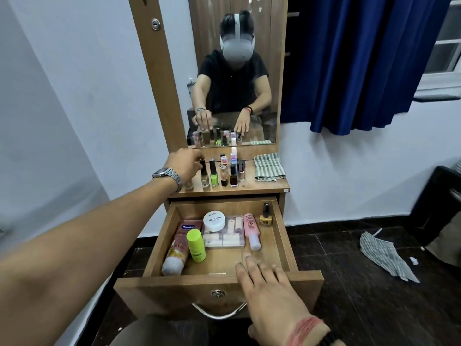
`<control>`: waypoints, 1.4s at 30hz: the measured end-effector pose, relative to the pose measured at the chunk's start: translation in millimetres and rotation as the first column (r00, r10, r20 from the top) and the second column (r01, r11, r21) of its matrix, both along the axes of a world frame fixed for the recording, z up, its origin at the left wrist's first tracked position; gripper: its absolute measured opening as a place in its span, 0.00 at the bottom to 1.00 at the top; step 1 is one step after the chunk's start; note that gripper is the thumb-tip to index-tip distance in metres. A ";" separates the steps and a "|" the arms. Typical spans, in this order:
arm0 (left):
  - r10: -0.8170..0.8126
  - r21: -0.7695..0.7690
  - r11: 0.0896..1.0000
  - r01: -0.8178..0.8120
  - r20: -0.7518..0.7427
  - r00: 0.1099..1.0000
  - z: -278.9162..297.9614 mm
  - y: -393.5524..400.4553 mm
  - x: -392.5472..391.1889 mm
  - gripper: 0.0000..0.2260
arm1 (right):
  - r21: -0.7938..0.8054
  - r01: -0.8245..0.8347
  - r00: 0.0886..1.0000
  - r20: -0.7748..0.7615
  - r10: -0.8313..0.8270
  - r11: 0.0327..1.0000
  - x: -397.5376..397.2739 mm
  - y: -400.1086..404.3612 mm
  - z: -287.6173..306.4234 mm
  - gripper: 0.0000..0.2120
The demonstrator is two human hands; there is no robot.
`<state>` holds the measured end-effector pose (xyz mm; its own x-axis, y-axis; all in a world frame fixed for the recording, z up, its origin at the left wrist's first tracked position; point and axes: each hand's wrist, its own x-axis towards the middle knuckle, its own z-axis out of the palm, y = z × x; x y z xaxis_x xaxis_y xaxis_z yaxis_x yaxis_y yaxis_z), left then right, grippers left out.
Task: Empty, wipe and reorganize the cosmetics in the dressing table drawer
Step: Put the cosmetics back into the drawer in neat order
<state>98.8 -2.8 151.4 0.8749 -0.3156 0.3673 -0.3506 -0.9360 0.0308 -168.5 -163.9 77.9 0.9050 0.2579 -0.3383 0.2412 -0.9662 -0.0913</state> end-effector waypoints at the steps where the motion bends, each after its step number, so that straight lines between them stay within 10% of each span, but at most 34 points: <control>1: -0.014 -0.005 1.000 0.014 0.008 1.000 -0.3 -1.4 0.1 0.12 | -0.001 0.000 1.000 0.000 0.000 1.000 0.3 0.0 -0.2 0.38; 19: -0.216 -0.020 0.974 0.226 0.226 0.950 11.4 -7.0 -83.5 0.06 | -0.058 -0.013 0.999 0.032 0.015 0.998 -1.0 1.7 -4.1 0.44; 27: -0.287 -0.236 0.941 0.243 -0.174 0.942 -47.9 -86.4 -110.7 0.09 | -0.069 0.009 0.998 0.060 -0.004 0.998 -4.6 2.2 -3.9 0.46; 42: -0.114 -0.207 0.977 0.044 -0.339 0.934 -106.4 -131.6 -72.8 0.10 | -0.034 0.007 0.998 0.058 -0.005 0.999 -3.1 0.4 -4.2 0.36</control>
<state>26.0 -134.4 45.0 0.9335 -0.3428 0.1055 -0.3578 -0.8695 0.3406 -171.6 -163.5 73.7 0.9249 0.2419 -0.2935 0.2397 -0.9699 -0.0440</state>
